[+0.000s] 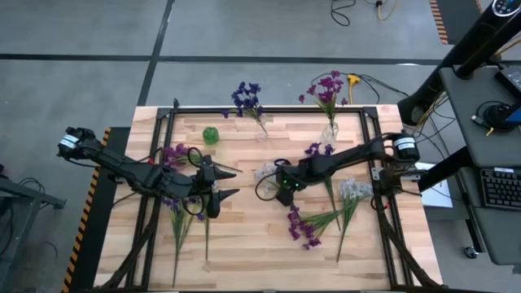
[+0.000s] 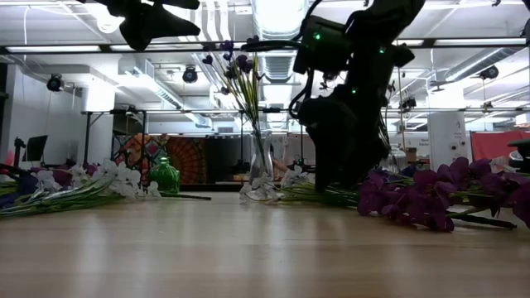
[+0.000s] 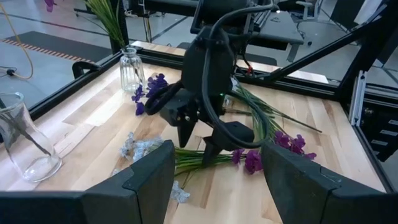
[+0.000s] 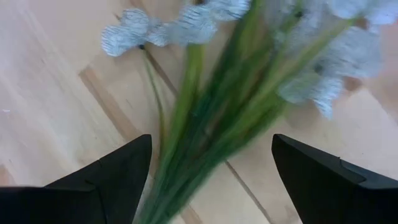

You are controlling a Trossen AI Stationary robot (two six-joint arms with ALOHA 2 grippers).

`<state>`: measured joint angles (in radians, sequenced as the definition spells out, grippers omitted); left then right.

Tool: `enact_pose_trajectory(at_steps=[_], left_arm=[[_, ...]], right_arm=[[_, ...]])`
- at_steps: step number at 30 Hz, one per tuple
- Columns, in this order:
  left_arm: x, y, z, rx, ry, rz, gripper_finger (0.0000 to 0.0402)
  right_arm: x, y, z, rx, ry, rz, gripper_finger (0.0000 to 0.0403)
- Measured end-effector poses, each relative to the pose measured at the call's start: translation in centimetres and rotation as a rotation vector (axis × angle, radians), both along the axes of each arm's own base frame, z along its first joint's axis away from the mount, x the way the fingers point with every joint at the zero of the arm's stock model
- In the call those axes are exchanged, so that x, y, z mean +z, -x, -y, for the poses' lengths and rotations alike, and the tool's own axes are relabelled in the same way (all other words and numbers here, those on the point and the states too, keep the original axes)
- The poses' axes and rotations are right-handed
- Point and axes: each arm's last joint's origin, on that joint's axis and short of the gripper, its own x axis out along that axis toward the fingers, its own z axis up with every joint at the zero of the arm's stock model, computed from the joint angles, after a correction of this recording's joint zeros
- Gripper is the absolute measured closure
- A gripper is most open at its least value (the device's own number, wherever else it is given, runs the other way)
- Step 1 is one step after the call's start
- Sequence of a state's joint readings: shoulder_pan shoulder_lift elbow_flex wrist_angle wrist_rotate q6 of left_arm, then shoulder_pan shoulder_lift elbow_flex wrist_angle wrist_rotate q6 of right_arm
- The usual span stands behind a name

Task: Sort flowers into vase by color
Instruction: Put the middle white flowers into the green vase

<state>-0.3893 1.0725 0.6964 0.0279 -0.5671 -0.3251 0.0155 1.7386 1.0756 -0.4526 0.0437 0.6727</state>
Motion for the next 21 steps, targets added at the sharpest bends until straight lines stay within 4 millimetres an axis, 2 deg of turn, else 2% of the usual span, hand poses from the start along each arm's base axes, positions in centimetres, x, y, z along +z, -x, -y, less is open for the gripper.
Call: enact_pose_trajectory(at_steps=[8,17,21], left_arm=[[-0.5,-0.4,0.0,0.056,-0.011,-0.009,0.0182],[-1.4,-1.3,0.3,0.089,0.002,-0.021,0.0182],[-1.7,-1.6,0.4,0.09,0.003,-0.021,0.0182]], right_arm=[[0.2,-0.5,-0.6,0.017,0.007,0.057,0.0095],[-1.8,-1.1,-0.6,0.025,0.025,0.027,0.0135],[-1.8,-1.1,-0.7,0.02,0.046,0.032,0.0159]])
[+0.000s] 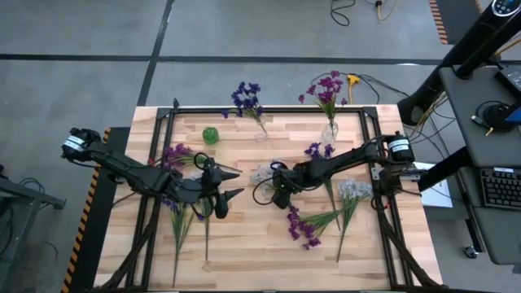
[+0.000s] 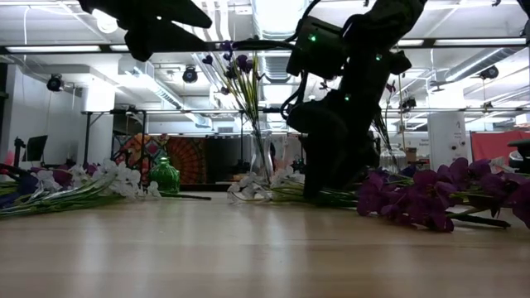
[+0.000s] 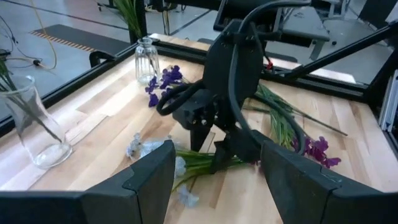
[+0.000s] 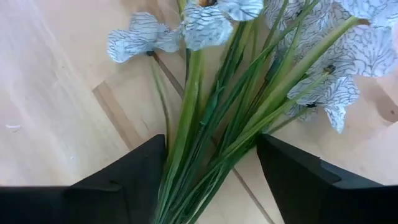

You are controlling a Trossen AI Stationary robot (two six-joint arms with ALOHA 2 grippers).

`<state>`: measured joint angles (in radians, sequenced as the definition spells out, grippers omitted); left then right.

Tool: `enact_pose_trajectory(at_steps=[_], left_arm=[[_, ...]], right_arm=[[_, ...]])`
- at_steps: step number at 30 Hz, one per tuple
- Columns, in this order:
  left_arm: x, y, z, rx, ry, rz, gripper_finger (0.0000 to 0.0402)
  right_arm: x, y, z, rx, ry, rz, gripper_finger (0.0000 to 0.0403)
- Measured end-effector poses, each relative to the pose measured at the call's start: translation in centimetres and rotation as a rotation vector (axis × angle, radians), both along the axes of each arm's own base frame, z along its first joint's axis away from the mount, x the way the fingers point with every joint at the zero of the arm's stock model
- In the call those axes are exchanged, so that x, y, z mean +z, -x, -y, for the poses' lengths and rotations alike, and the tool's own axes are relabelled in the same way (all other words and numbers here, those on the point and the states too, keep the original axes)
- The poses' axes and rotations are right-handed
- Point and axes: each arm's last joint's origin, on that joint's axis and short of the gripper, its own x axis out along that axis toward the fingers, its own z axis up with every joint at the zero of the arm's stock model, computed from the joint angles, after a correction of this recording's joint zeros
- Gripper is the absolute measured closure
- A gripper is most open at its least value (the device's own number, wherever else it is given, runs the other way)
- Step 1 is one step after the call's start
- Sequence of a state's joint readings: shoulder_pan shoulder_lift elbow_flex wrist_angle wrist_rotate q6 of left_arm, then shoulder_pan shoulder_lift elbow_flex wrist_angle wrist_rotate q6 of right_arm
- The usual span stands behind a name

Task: Sort flowers into vase by color
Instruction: Put the middle white flowers into the green vase

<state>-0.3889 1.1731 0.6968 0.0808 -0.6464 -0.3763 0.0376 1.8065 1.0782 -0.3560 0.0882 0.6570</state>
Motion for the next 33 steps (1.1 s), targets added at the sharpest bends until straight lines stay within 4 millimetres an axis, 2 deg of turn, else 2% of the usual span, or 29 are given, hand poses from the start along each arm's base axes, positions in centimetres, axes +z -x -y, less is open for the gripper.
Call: enact_pose_trajectory(at_steps=[14,19,25,33], left_arm=[[0.4,-0.1,0.0,-0.001,0.011,0.034,0.0182],[0.4,0.0,0.0,-0.002,0.011,0.035,0.0182],[0.5,0.0,0.2,-0.052,0.004,0.025,0.0182],[1.1,0.6,1.5,-0.185,-0.02,0.063,0.0182]], right_arm=[[0.4,0.1,0.2,0.019,0.059,0.009,0.0331],[1.0,0.2,0.2,0.04,0.067,0.029,0.0368],[3.9,0.5,0.1,0.075,0.082,0.121,0.037],[10.0,2.3,-0.7,0.157,0.157,0.385,0.0369]])
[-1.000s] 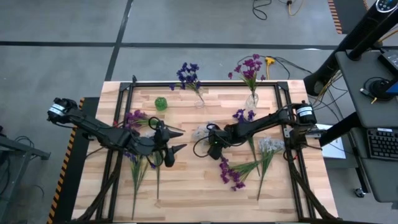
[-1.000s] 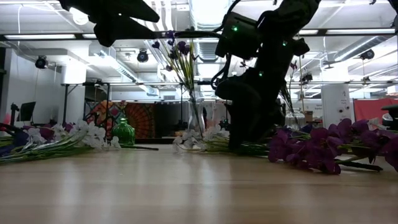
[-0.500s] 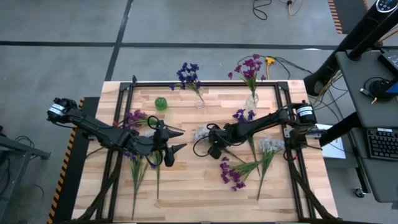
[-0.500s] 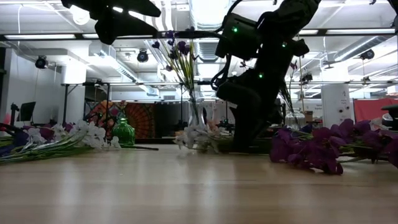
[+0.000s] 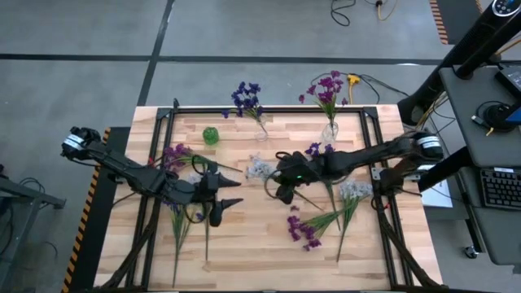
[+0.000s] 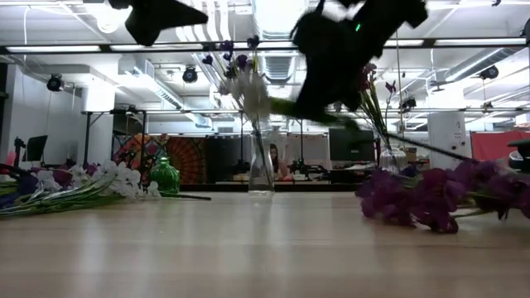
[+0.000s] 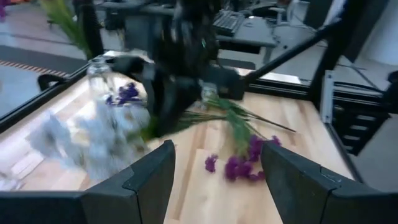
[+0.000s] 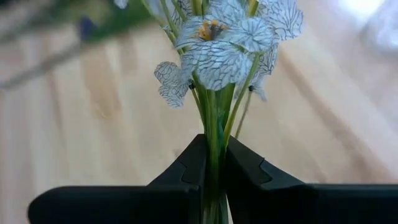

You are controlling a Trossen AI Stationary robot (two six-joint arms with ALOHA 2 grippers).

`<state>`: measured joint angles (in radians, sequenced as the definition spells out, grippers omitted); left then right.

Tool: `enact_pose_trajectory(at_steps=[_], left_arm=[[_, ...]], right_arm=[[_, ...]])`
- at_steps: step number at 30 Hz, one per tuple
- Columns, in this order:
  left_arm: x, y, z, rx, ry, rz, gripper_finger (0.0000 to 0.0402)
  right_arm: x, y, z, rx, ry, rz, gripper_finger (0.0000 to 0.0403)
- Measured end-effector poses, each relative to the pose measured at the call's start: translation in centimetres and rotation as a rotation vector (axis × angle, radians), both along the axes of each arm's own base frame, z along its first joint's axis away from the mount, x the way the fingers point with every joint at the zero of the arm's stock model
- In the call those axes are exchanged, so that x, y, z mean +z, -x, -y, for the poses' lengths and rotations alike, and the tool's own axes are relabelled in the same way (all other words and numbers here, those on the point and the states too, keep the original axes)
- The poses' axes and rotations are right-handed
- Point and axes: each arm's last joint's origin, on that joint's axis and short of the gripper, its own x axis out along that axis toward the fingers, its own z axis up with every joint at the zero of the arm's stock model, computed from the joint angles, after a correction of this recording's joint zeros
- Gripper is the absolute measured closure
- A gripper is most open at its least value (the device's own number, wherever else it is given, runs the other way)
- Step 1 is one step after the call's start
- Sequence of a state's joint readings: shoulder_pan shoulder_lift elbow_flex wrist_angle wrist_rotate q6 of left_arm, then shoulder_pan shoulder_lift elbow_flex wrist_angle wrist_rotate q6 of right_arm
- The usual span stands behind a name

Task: Sort flowers into vase by color
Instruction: Put the middle white flowers into the green vase

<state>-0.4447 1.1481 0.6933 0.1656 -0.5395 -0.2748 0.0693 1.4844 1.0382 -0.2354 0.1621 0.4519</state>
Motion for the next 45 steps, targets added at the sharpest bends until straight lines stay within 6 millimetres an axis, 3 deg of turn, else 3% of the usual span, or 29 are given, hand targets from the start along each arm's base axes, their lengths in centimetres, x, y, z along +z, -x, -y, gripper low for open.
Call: enact_pose_trajectory(at_steps=[6,11,22,30,45], left_arm=[[0.1,-0.2,0.8,-0.037,-0.027,0.04,0.0182],[-0.5,-1.4,1.4,-0.044,-0.04,0.102,0.0182],[-3.9,-6.0,1.6,0.018,-0.03,0.246,0.0182],[-5.3,-7.6,0.7,0.037,0.015,0.326,0.0182],[-5.5,-10.6,0.6,0.025,0.008,0.38,0.019]], right_arm=[[3.1,2.3,-0.5,0.08,0.055,0.318,0.037],[3.8,3.3,-1.2,0.181,0.109,0.572,0.037],[3.6,2.0,-2.8,0.353,0.156,0.871,0.0369],[3.0,1.3,-2.9,0.377,0.149,0.908,0.0369],[3.2,1.3,-2.9,0.382,0.176,0.926,0.0369]])
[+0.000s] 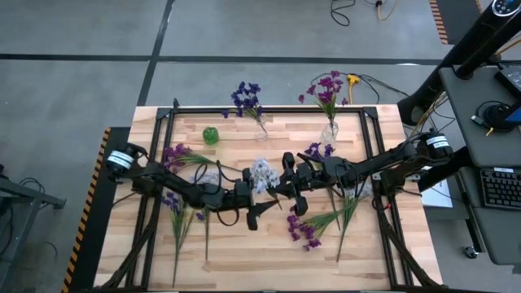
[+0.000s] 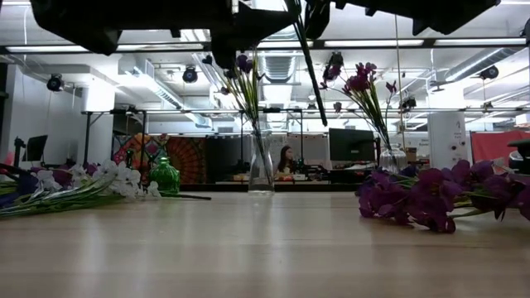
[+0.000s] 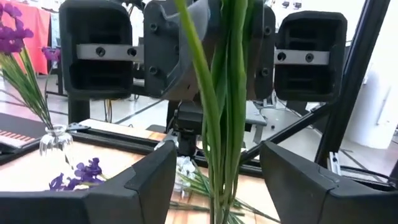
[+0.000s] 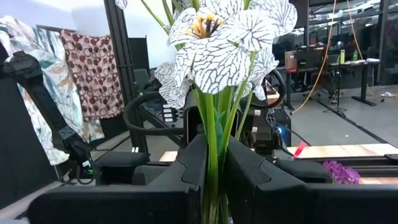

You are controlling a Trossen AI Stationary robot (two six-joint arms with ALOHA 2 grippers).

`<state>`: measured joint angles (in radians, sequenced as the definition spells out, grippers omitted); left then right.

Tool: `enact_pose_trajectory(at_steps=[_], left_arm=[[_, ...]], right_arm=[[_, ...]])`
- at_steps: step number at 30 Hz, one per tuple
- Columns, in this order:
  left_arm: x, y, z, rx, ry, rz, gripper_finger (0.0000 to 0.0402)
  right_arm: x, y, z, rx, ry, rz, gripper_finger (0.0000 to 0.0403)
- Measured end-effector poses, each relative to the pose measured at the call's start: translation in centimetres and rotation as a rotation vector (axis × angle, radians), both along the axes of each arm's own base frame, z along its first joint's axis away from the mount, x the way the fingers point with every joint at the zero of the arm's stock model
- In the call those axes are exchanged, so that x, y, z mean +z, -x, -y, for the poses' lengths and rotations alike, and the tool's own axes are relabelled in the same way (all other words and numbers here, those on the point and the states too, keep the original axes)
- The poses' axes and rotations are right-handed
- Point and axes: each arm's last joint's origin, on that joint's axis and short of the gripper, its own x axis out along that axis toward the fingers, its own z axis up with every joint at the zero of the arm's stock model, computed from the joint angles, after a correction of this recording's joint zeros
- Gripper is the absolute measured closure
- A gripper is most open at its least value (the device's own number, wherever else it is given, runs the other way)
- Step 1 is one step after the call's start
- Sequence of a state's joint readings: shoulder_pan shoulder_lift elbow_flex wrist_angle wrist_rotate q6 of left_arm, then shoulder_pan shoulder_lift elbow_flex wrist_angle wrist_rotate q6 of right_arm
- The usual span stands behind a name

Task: Sort flowers into vase by color
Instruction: Put the middle white flowers into the green vase

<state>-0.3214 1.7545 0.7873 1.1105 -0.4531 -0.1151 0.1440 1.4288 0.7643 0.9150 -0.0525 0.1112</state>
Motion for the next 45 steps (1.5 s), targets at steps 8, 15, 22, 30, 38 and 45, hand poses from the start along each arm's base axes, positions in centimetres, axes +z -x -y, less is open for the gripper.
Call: enact_pose_trajectory(at_steps=[8,15,22,30,38,45], left_arm=[[0.2,0.0,0.0,0.002,-0.018,0.002,0.0321],[0.2,0.0,0.0,0.002,-0.019,-0.001,0.0384],[0.4,0.2,-0.1,0.002,-0.018,0.005,0.0391],[0.8,1.4,-0.4,0.002,-0.026,-0.024,0.04],[3.1,4.4,-1.5,0.011,-0.055,-0.087,0.0401],[6.0,9.7,-3.7,0.238,-0.079,-0.199,0.0401]], right_arm=[[0.0,0.0,0.0,0.002,-0.026,-0.002,0.0369],[0.0,0.0,0.0,0.004,-0.049,-0.014,0.0333],[0.0,0.2,0.1,-0.015,-0.07,-0.053,0.0246],[1.7,2.0,0.4,-0.021,-0.061,-0.115,0.0197],[2.7,3.7,0.8,-0.076,-0.05,-0.19,0.0193],[2.7,4.0,0.9,-0.105,-0.022,-0.221,0.0193]])
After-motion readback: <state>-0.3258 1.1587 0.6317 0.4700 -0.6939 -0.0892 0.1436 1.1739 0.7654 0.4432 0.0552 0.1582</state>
